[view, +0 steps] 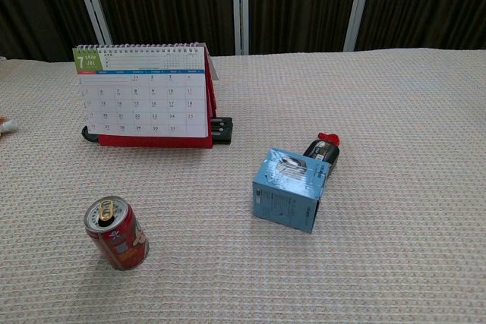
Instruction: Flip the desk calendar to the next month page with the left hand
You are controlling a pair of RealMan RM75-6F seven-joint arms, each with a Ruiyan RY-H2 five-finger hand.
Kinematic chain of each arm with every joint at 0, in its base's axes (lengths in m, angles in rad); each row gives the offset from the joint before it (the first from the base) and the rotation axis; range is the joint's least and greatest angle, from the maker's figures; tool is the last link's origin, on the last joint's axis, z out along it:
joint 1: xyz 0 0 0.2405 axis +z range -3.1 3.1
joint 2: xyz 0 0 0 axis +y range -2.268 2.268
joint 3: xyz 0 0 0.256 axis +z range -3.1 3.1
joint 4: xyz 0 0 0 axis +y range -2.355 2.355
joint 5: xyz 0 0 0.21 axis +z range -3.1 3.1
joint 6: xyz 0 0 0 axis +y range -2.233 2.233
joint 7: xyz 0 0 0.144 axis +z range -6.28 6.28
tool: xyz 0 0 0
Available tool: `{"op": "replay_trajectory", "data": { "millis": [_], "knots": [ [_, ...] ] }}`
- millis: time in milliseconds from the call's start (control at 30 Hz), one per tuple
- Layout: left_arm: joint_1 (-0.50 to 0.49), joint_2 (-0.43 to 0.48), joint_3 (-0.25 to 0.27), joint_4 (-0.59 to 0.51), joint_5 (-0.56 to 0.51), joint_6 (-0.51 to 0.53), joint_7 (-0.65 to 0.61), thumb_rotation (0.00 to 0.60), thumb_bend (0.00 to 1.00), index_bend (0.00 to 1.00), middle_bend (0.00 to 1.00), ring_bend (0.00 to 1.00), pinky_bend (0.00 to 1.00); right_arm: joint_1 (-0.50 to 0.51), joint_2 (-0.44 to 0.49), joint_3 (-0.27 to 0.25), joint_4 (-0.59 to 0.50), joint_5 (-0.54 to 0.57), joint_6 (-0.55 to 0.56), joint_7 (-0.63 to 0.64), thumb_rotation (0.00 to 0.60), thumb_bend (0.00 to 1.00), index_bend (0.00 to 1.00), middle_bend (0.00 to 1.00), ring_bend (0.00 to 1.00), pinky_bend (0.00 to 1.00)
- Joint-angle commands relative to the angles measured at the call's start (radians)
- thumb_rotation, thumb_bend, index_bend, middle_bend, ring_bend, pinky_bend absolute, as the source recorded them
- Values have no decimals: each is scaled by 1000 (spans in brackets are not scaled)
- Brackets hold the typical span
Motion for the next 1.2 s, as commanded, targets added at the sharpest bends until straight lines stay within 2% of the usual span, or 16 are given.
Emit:
{"op": "replay_trajectory", "data": {
  "millis": [33, 633, 1033, 1100, 1133, 1167, 1200],
  "knots": [
    [4, -1, -6, -1, -1, -11, 6, 600, 116, 0, 0, 0, 0, 1, -1, 0, 1, 2, -2, 2, 600, 24, 0, 0, 0, 0],
    [20, 9, -34, -20, 4, -49, -15, 600, 123, 0, 0, 0, 0, -4, 6, -2, -8, -9, 13, 11, 600, 24, 0, 0, 0, 0],
    [28, -5, -63, -36, 5, -54, -17, 600, 161, 0, 0, 0, 0, -5, 11, -4, -10, -11, 14, 19, 600, 25, 0, 0, 0, 0],
    [30, -15, -76, -39, -2, -47, -25, 600, 218, 0, 0, 0, 3, -5, 12, -4, -11, -11, 14, 20, 600, 24, 0, 0, 0, 0],
    [31, -25, -88, -42, -10, -40, -38, 600, 297, 0, 0, 3, 35, -5, 12, -4, -11, -11, 14, 20, 600, 24, 0, 0, 0, 0],
    [32, -33, -98, -45, -19, -35, -49, 600, 366, 0, 17, 29, 82, -5, 12, -5, -12, -11, 14, 20, 600, 24, 0, 0, 0, 0],
    [34, -51, -120, -54, -44, -30, -78, 600, 490, 3, 101, 118, 194, -5, 12, -5, -12, -11, 13, 20, 600, 24, 0, 0, 0, 0]
  ]
}}
